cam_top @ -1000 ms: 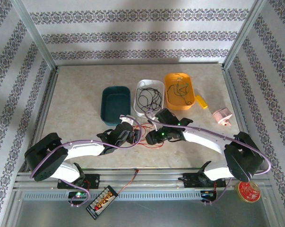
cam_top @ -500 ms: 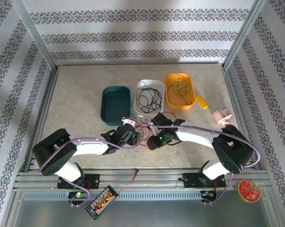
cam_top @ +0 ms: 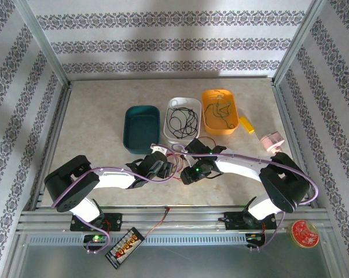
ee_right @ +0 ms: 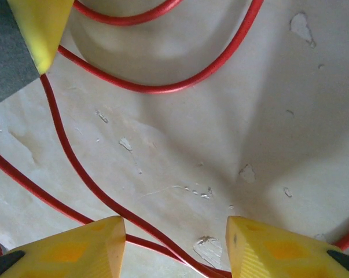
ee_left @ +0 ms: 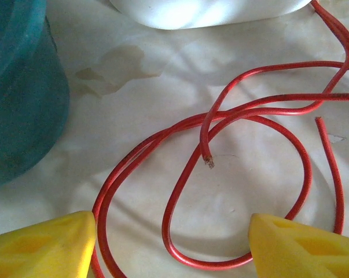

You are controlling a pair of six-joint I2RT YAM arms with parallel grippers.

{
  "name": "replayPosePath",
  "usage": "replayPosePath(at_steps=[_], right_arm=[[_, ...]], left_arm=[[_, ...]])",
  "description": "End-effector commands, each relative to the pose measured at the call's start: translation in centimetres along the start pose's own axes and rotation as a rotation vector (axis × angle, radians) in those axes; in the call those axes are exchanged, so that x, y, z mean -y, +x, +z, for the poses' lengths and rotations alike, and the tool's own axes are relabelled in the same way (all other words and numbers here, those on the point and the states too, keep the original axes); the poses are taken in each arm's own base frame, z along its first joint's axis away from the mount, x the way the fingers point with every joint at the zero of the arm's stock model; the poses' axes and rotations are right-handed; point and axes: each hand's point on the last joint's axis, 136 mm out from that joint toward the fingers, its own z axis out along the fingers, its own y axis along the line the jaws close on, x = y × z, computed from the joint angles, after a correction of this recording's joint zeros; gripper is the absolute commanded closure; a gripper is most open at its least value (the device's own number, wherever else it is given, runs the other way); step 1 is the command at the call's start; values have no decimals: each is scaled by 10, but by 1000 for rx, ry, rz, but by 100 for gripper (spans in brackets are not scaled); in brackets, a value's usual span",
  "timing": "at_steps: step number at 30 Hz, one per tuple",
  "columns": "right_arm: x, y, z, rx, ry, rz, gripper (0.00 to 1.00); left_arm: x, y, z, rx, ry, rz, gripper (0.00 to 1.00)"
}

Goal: Untangle the cables

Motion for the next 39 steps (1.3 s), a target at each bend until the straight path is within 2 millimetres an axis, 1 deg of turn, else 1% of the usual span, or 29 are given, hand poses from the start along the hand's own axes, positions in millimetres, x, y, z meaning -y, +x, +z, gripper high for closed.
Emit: replayPosePath(at_steps=[1, 6, 8, 10, 12, 13, 15, 16, 18, 20, 22, 24, 27, 30, 33, 39], right_arm=[[-1, 2, -5, -15, 21, -16, 51], [0, 4, -6, -15, 30, -21, 50], [1, 3, -4, -17, 38, -21, 53], [3, 1, -2, -15, 46, -24, 63], [5, -4, -4, 4, 68, -30, 81], [6, -7, -7, 21, 79, -34, 87], [10, -18, -18, 83, 118, -43, 95], [11, -24, -25, 116, 129, -46, 97], [11, -38, -45, 205, 150, -50, 99], [12, -50, -68, 295, 165, -44, 100], [12, -63, -95, 395, 171, -32, 100], [11, -75, -126, 513, 167, -12, 100], [9, -87, -172, 682, 147, 19, 100], [4, -97, -216, 827, 134, 26, 100], [-2, -103, -255, 939, 132, 22, 100], [-10, -106, -326, 1158, 129, 44, 100]], left_arm=[[0, -10, 3, 27, 0, -22, 30], [0, -8, 5, 23, -1, -19, 30], [0, -7, 5, 22, 1, -20, 30], [1, -7, 5, 22, 4, -18, 30], [0, -7, 5, 20, 0, -16, 30], [0, -6, 5, 19, 1, -15, 30], [-1, -4, 6, 14, -4, -12, 30], [-1, -3, 7, 10, -6, -10, 30], [-2, 0, 9, 0, -9, -5, 30], [-3, 4, 11, -10, -12, 0, 30], [-3, 6, 13, -15, -15, 1, 30], [-3, 8, 15, -19, -14, 3, 30], [-3, 9, 16, -22, -15, 5, 30], [-3, 10, 17, -23, -16, 5, 30], [-2, 10, 18, -25, -13, 7, 30], [-3, 12, 20, -31, -16, 9, 30]])
